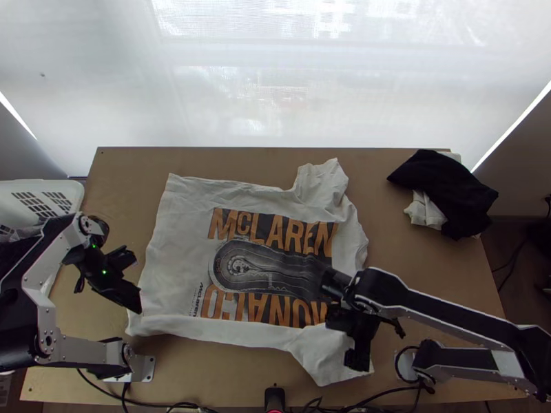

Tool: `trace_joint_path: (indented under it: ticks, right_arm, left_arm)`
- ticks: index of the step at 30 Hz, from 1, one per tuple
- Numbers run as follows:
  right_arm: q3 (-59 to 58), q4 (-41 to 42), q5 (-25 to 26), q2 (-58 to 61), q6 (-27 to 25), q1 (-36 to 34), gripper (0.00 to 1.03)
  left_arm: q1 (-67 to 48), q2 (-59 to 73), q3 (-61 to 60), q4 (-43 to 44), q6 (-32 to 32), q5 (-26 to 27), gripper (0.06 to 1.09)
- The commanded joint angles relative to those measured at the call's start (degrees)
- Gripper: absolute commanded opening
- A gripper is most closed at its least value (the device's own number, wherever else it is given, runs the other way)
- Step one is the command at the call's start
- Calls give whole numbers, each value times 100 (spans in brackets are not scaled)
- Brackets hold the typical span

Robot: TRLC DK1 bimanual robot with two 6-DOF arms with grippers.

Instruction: Fold the t-shirt

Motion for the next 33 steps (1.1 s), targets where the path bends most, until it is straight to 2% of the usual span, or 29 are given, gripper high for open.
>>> trace_joint_path:
  ticks: [1, 4, 6, 7, 12, 18, 21, 25, 29, 33]
  right_arm:
    - [995, -38, -14, 108, -360, -1677, 99]
    - [1601, -152, -22, 266, -421, -2213, 99]
    - [1874, -214, -22, 301, -413, -2327, 99]
    - [1997, -240, -22, 319, -369, -2327, 99]
    - [2533, -258, -14, 600, -219, -2468, 99]
    - [3104, 322, 417, 1215, 317, -3154, 99]
    - [3491, 533, 672, 1611, 545, -3365, 99]
    - [3966, 1025, 839, 1918, 1002, -3558, 98]
    - [4317, 1676, 918, 2173, 1038, -3637, 98]
    - [4546, 2168, 1498, 2604, 1029, -3690, 98]
  left_arm:
    - [346, 530, 1832, 58, 187, 155, 103]
    - [355, 811, 2632, 550, -200, 805, 103]
    - [302, 1039, 3036, 796, -517, 1271, 103]
    - [205, 1075, 3133, 1165, -833, 1341, 103]
    - [-393, 1584, 3423, 2756, -1940, 1324, 103]
    - [-850, 2736, 4249, 3670, -2749, 1227, 103]
    - [-902, 3333, 4723, 3723, -2951, 1227, 95]
    - [-911, 3817, 5198, 3811, -3215, 1218, 96]
    - [-894, 4054, 5523, 3837, -3320, 1113, 98]
    - [-876, 4221, 5681, 3837, -3355, 1095, 98]
